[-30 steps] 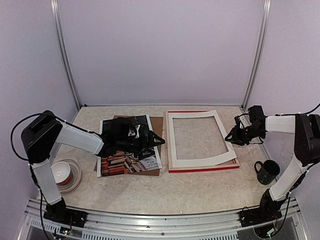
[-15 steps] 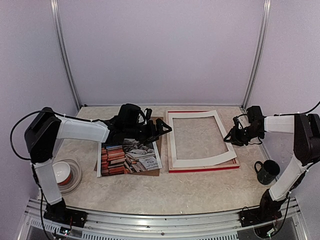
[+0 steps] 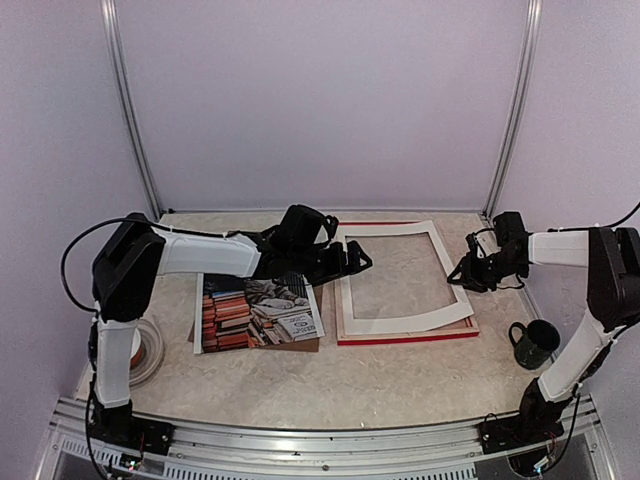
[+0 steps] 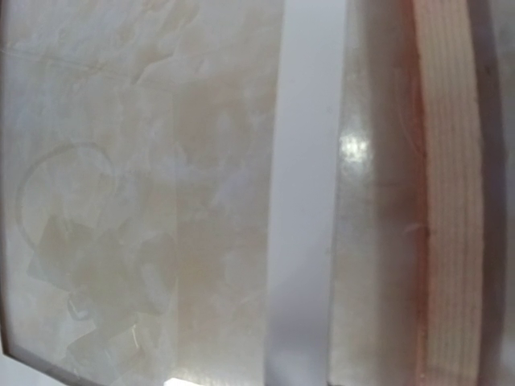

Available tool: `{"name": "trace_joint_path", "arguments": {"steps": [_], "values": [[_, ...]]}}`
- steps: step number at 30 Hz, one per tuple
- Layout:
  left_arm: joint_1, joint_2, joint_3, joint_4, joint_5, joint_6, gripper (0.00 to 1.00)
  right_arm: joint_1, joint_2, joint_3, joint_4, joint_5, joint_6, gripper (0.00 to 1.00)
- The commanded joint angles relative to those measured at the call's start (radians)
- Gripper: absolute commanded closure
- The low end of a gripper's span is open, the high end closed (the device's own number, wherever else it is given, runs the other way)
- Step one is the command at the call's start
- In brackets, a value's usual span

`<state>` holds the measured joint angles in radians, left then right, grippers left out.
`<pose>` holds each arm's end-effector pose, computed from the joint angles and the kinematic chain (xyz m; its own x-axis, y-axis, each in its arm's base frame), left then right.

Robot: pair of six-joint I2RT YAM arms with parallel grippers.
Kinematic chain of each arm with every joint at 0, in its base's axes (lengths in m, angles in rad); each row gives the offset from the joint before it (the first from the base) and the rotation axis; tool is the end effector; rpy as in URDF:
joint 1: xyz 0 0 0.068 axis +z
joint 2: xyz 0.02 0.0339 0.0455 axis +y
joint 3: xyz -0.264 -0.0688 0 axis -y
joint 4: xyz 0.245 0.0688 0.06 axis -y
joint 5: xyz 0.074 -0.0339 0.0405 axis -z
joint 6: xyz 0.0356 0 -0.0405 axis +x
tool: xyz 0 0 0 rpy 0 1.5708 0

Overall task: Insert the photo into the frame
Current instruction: Place the mat board on the glass panel.

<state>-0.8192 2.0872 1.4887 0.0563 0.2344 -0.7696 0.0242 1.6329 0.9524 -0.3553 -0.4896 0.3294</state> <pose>0.3214 -0.3561 0.1986 -0.8421 -0.0902 -0.5318 0.3627 0.6349 -0.6821 0.3178 0.0244 0.1788 -0.8982 0.2638 -0.3516 0.0312 0.8361 0.5477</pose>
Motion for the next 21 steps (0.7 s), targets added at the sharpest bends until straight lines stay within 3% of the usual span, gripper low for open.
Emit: {"name": "trace_joint_path", "arguments": {"steps": [1,21], "values": [[-0.031,0.066,0.082,-0.113,-0.112,0.087,0.01,0.013,0.005,0.004,-0.014,-0.001,-0.010,0.67],[-0.103,0.224,0.271,-0.277,-0.189,0.098,0.01,0.013,0.011,0.004,-0.017,0.015,-0.010,0.66]]}}
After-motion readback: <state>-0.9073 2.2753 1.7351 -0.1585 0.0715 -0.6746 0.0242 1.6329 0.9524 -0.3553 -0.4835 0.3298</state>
